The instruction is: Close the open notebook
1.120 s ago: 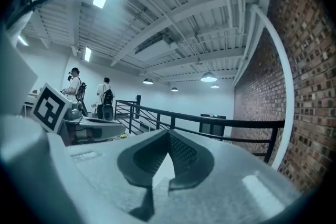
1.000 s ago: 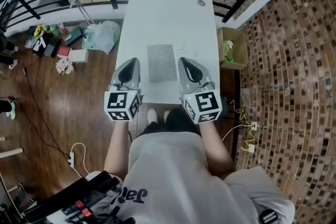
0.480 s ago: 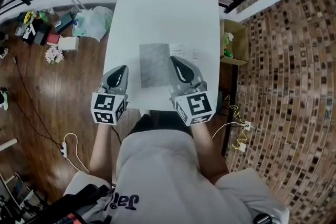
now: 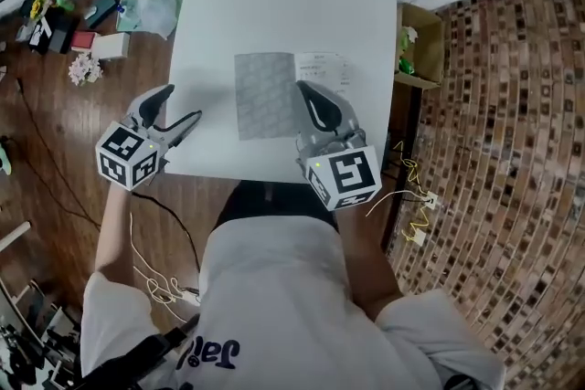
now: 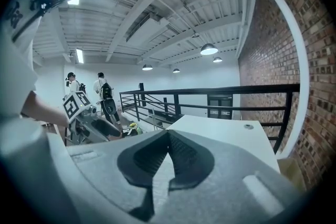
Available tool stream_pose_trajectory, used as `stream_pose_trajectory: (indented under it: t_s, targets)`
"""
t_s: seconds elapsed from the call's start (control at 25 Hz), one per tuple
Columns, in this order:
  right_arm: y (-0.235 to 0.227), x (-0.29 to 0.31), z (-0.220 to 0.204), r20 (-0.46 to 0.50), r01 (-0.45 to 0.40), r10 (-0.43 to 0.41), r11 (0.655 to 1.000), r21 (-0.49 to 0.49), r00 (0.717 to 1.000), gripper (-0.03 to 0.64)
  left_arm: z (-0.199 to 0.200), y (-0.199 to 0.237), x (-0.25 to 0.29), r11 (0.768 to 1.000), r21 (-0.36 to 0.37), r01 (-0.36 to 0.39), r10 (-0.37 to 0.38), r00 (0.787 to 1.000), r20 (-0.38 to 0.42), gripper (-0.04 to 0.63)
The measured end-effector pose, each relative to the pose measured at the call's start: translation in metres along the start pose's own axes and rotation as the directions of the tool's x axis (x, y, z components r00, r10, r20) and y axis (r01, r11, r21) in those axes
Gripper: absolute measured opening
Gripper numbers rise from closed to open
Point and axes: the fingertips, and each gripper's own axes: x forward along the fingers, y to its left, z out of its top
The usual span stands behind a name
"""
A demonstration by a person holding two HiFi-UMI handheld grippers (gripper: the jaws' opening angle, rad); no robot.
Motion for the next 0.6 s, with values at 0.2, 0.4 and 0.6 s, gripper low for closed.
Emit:
stream_pose_trajectory:
  t_s: [0.2, 0.4, 0.6]
  targets:
    - [0.0, -0.001, -0.013, -0.028, -0.01, 0.01, 1.0, 0.006, 1.0, -0.011, -0.03, -0.007, 0.036, 0.966, -0.233, 0.112, -0.128, 0.99, -0.054, 0.416]
    - [-0.002, -0.007, -0.018, -0.032, -0.01, 0.01, 1.0, 0.001, 0.999, -0.011, -0.05, -0.021, 0.077, 0.91, -0.391, 0.139, -0.168, 0.985, -0.041, 0.379]
    - [-0.006, -0.015, -0.022, -0.039, 0.002, -0.002, 1.0, 0.0, 0.999, -0.011, -0.071, -0.029, 0.106, 0.85, -0.511, 0.131, -0.198, 0.977, -0.079, 0.336]
